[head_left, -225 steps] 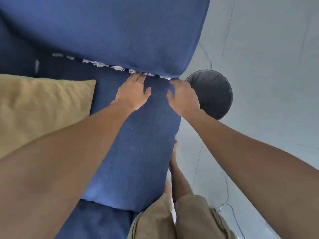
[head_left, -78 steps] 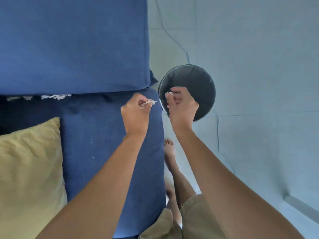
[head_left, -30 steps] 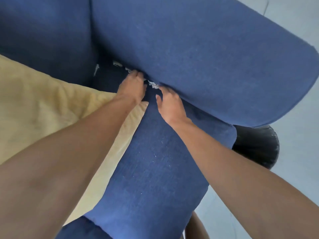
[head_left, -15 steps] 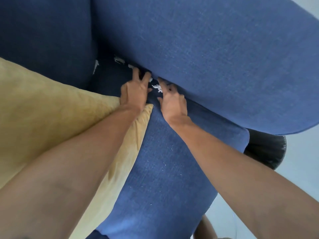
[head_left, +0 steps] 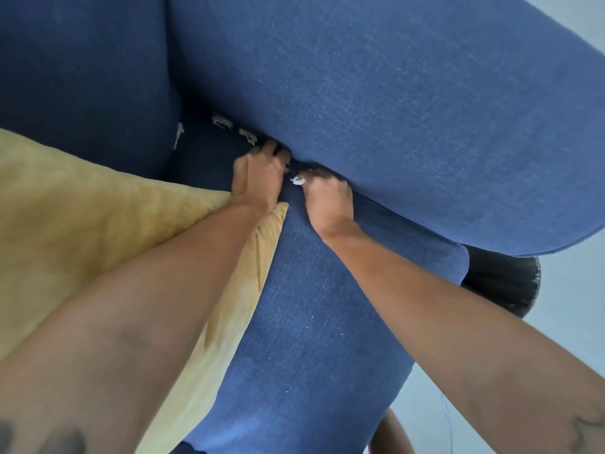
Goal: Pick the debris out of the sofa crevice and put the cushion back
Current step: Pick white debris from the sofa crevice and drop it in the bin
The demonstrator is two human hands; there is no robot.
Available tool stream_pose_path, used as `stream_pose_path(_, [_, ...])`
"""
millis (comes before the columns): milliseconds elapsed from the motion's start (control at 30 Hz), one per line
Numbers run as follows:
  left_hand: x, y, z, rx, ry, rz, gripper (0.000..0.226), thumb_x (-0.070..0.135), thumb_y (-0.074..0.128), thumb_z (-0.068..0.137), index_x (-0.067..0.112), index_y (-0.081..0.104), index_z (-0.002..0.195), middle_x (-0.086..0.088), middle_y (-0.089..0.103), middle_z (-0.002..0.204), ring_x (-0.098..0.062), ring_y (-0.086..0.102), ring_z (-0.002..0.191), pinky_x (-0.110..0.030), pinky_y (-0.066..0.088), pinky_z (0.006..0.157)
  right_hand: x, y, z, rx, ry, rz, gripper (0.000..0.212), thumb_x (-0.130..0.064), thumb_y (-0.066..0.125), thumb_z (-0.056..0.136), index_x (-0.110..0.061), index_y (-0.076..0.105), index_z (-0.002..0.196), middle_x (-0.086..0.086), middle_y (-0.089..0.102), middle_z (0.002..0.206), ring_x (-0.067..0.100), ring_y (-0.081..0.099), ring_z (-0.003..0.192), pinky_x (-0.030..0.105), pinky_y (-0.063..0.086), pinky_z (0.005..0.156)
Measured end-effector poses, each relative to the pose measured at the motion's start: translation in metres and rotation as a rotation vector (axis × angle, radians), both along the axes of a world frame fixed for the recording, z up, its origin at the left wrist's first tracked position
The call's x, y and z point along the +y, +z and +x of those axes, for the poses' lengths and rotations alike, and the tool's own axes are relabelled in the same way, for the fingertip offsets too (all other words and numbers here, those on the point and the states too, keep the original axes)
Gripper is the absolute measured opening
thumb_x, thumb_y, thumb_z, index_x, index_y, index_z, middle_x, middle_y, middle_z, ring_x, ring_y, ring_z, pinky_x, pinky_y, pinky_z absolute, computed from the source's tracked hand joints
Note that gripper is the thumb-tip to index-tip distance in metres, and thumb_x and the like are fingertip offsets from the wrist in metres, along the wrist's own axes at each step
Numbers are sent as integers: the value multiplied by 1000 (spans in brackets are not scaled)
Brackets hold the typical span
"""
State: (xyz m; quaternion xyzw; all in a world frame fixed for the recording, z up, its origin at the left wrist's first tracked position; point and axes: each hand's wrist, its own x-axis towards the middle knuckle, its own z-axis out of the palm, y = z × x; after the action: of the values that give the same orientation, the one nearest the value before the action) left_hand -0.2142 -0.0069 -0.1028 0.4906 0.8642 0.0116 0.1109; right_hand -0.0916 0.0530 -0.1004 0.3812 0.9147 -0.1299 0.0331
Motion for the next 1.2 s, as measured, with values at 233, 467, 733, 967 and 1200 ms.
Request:
stream_pose_path(233, [5,29,7,-115,191,21,20,14,52,91,21,70,98,-8,70,106,-34,67,89,-37,48,74,1,31,5,112,-74,-159,21,-3,60,86,-16,74,97,8,73,83,30,68,74,32,55,62])
stream_pose_path(467, [-10,78,37,-219,450,111,14,16,59,88,19,67,100,-7,72,97,-35,65,91,-40,50,78,-10,75,45,236,-236,-340,19,6,56,83,-5,70,89,14,65,81,35,62,72,43,55,65])
stream_pose_path(733, [-16,118,123,-396,406,65,17,7,57,87,11,74,88,-12,62,99,-30,60,83,-30,38,71,-10,115,137,413,-519,-470,18,-6,59,92,-16,72,100,3,67,84,18,60,76,29,52,71])
stream_pose_path(967, [24,116,255,-574,338,53,13,6,61,88,16,68,91,-2,73,83,-25,66,76,-36,56,70,11,123,257,431,-871,-545,21,-12,56,93,-19,61,112,7,68,85,24,61,72,39,53,63])
stream_pose_path(1200, [85,99,367,-690,171,-9,15,12,63,85,22,72,77,0,75,82,-22,66,83,-27,46,78,40,111,374,445,-1380,-556,12,-18,62,93,-13,67,103,4,70,93,17,61,79,26,43,65])
